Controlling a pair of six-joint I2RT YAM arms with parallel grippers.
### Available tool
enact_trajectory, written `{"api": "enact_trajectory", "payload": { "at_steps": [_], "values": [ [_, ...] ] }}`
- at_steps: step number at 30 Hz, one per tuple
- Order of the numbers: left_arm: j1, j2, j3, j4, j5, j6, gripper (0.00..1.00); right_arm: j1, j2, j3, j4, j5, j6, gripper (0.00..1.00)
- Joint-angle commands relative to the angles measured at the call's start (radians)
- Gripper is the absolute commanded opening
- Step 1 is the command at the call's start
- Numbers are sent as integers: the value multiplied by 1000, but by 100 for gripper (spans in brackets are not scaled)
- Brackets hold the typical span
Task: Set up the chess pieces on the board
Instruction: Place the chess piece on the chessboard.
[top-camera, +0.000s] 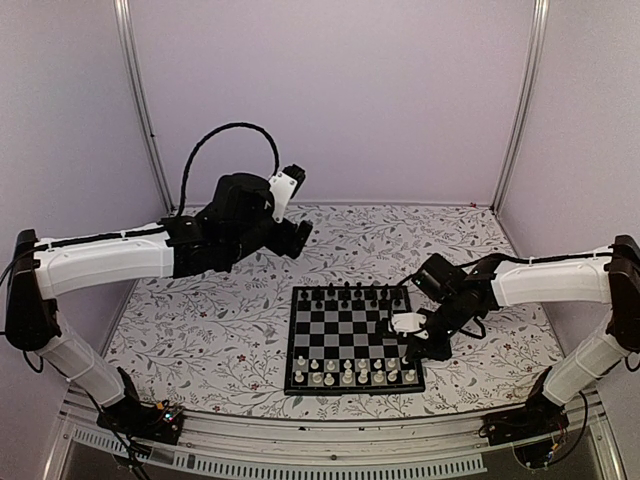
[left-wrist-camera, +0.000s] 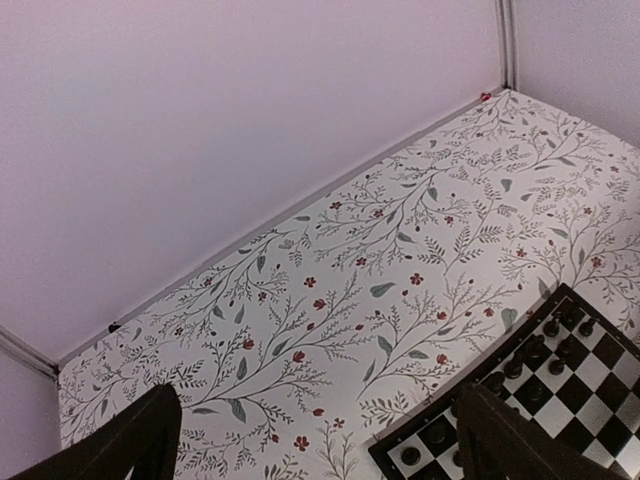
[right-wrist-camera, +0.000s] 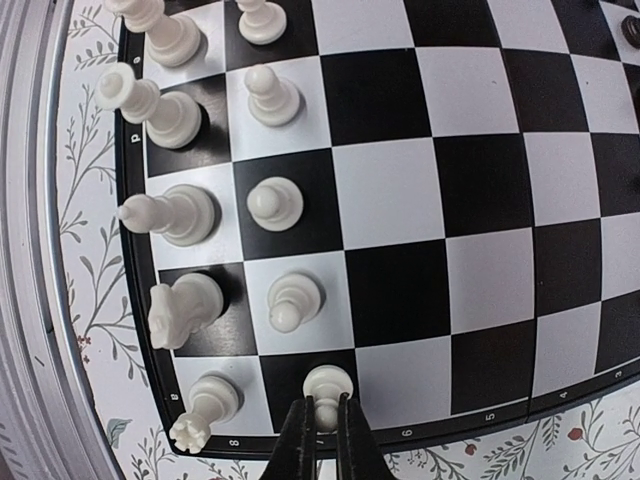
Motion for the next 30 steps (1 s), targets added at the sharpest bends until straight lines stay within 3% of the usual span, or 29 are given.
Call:
{"api": "enact_trajectory", "payload": {
  "at_steps": [1,17,24,30],
  "values": [
    [2,14,20,-6,-15,2,98,18,21,1,-32,18,-15,0],
    [2,26,31,-21,-6,-1,98,38,15,9,-70,29,-15,3],
    [2,31,38,-33,-4,-2,98,37,-20,30,-74,31,9,19],
    [2,33,42,-37,-6,3,98,17,-74,72,-101,22,0,26]
  ]
}}
